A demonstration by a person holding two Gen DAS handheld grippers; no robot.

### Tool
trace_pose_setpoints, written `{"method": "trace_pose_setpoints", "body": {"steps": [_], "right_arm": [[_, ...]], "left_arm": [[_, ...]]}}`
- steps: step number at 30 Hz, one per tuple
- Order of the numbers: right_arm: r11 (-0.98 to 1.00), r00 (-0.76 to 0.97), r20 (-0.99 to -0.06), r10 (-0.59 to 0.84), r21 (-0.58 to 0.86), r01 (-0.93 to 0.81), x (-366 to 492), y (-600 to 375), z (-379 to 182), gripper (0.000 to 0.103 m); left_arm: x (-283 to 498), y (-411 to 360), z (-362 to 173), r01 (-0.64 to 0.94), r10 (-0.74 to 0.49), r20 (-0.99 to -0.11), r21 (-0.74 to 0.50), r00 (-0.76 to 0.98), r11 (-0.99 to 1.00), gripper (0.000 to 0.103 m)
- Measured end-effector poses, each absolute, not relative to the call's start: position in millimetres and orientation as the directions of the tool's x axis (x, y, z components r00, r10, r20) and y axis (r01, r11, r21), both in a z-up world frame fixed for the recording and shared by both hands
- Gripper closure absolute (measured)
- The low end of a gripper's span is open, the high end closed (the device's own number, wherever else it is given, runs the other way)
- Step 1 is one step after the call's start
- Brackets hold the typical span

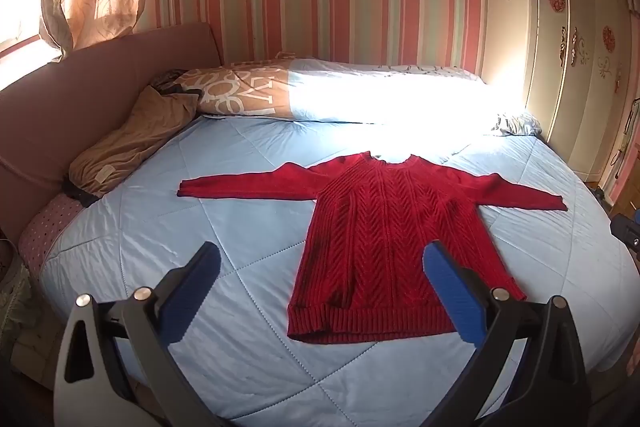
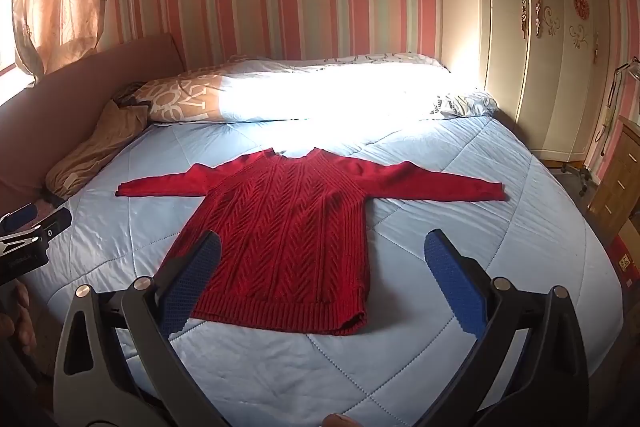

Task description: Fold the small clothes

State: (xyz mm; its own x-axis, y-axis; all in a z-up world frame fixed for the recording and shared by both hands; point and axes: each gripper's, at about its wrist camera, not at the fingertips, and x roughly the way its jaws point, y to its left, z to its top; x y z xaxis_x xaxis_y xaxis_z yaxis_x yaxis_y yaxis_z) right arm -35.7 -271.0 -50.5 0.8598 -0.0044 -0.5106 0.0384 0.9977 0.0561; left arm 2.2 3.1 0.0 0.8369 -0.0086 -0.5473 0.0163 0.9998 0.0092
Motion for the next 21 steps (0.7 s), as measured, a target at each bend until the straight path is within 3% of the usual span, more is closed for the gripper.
{"method": "trace_pose_setpoints", "body": {"steps": [21], "right_arm": [[0.997,0.858,-0.514,-0.005,0.064,0.044,-34.3,-273.7,-52.0,0.003]], "left_arm": [[3.1,1.0,-5.3,0.017,-0.011,-0.56,0.006,0.828,1.0,0.001]]}}
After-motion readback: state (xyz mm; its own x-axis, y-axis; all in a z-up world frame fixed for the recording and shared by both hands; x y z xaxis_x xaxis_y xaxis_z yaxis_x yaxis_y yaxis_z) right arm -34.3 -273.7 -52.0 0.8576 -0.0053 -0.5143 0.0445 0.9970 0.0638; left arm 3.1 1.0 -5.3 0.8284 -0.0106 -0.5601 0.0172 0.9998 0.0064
